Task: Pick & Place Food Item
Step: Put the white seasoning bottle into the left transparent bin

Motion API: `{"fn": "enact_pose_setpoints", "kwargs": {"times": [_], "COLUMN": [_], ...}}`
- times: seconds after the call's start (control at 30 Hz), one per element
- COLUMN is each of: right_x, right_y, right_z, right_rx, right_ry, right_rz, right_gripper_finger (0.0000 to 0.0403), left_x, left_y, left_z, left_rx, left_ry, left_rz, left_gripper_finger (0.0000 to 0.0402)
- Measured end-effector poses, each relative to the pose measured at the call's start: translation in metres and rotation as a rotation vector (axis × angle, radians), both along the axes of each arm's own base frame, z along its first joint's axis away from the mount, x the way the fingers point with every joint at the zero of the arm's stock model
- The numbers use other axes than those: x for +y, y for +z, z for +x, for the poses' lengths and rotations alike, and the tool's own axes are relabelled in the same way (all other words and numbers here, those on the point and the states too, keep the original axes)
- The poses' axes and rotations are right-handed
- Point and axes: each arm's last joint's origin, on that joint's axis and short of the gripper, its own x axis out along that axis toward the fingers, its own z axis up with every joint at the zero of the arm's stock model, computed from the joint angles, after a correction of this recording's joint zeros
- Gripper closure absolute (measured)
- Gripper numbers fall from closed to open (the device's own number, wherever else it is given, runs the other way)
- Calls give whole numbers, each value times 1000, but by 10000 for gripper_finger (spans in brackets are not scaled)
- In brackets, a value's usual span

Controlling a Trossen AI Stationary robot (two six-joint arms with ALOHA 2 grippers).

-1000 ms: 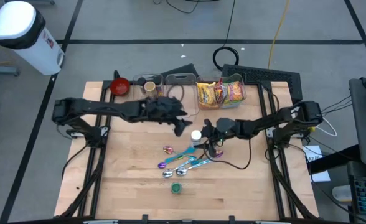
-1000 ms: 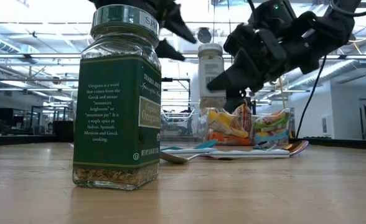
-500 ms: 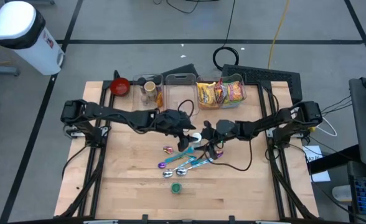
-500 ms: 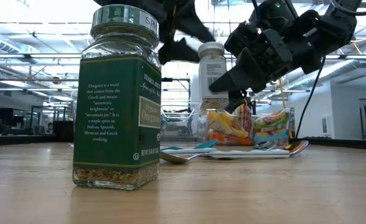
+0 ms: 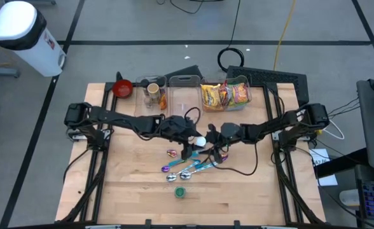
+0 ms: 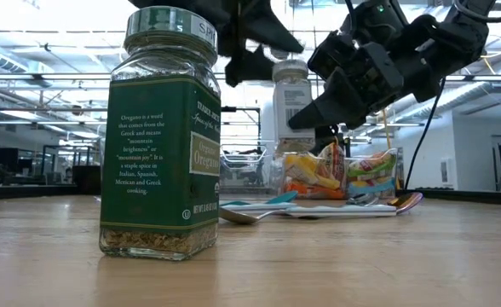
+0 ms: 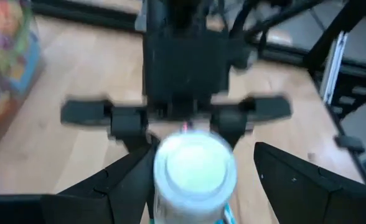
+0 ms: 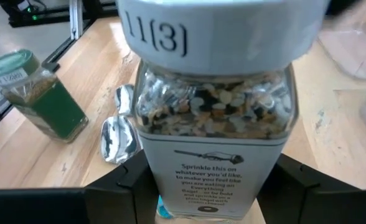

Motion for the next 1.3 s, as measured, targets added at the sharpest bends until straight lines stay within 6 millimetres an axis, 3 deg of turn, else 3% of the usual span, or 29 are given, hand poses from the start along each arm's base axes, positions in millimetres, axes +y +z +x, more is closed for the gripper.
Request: {"fn": "enact_pose_setpoints", "kwargs": {"times": [0.27, 0.53, 1.17, 1.3], "right_x": [0, 0, 0, 0], "right_y": [1, 1, 1, 1], "right_z": [0, 0, 0, 0], "right_rx": [-10, -7, -6, -6], "right_ry": [-4, -5, -3, -2], "right_rz": [-1, -4, -5, -8], "right_gripper_finger": [207, 206, 206, 207], "left_x": [2, 9, 5, 5], "left_y": [-24, -10, -10, -12], "left_z": [11, 8, 7, 6], "left_rx": [46, -10, -3, 20], "left_ry": [-6, 8, 19, 21], "left_rz": [13, 16, 31, 12], "left_gripper_finger": [119, 119, 120, 161]}}
